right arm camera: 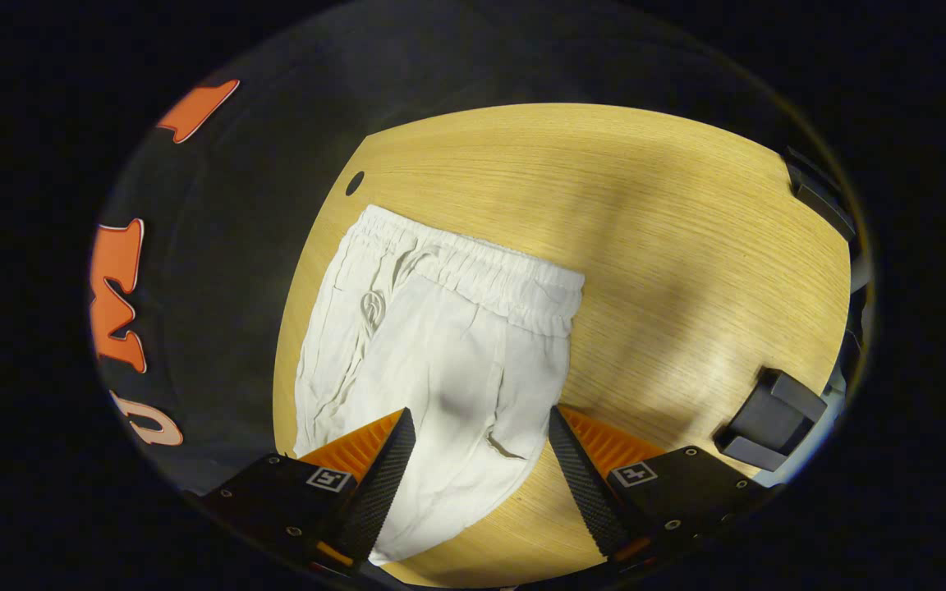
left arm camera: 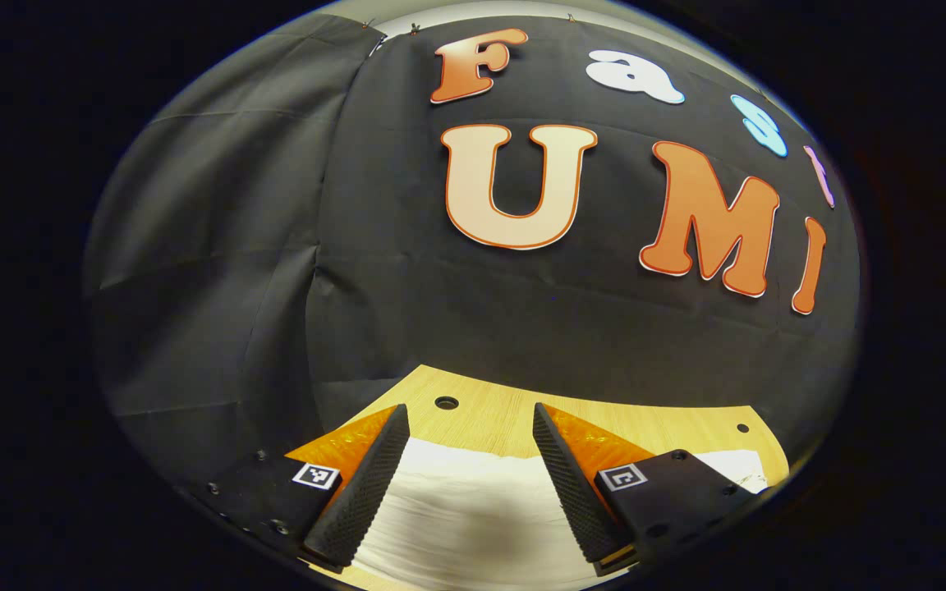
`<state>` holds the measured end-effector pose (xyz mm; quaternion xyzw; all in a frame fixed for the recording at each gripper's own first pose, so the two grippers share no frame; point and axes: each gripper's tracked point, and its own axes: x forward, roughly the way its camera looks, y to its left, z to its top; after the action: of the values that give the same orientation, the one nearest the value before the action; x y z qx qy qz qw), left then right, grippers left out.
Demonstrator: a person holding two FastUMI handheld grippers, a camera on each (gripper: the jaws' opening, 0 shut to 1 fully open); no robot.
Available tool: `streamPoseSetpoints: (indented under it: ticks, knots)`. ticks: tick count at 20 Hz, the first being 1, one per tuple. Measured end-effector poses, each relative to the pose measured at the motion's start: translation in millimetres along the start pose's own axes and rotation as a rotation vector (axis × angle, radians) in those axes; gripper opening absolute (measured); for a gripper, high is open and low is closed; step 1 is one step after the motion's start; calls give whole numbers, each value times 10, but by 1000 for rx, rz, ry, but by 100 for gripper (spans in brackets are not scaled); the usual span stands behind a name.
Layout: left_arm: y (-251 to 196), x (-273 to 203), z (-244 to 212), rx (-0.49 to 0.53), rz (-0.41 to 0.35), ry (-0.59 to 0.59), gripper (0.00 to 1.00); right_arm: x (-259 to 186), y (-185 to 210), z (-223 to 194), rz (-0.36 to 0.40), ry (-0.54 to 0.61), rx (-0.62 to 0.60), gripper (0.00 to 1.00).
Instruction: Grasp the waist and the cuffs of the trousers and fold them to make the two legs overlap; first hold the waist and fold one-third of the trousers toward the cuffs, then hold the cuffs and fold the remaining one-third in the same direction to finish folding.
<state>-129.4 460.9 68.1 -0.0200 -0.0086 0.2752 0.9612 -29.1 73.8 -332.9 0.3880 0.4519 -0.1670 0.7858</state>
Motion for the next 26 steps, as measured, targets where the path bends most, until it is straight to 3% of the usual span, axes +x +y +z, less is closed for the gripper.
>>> streamPoseSetpoints:
  ticks: [4,8,9,10,11,13,15,21,24,26]
  knots:
    - [-18,29,-53,-15,12,17,100,84,27,0,-22,27,-5,95]
    - [8,28,-111,-19,25,44,99,171,-4,-4,-57,57,-13,63]
    - [32,36,-112,-23,30,50,100,190,-30,-12,-66,63,-11,40]
    - [67,32,-127,-30,37,56,100,212,-56,-7,-73,69,-5,41]
    - [94,26,-140,-35,45,63,100,220,-74,-14,-76,78,11,27]
    - [146,21,-213,-53,62,87,99,247,-69,-17,-68,79,52,6]
    - [235,25,-354,-118,73,131,100,240,-65,-16,-62,69,33,1]
    - [420,125,-1136,-411,138,330,99,262,-42,-32,-33,92,23,1]
    - [567,141,-1700,-554,209,454,100,264,-49,-27,-21,99,27,1]
    - [549,83,-1915,-594,262,541,100,261,-52,-31,-15,102,32,1]
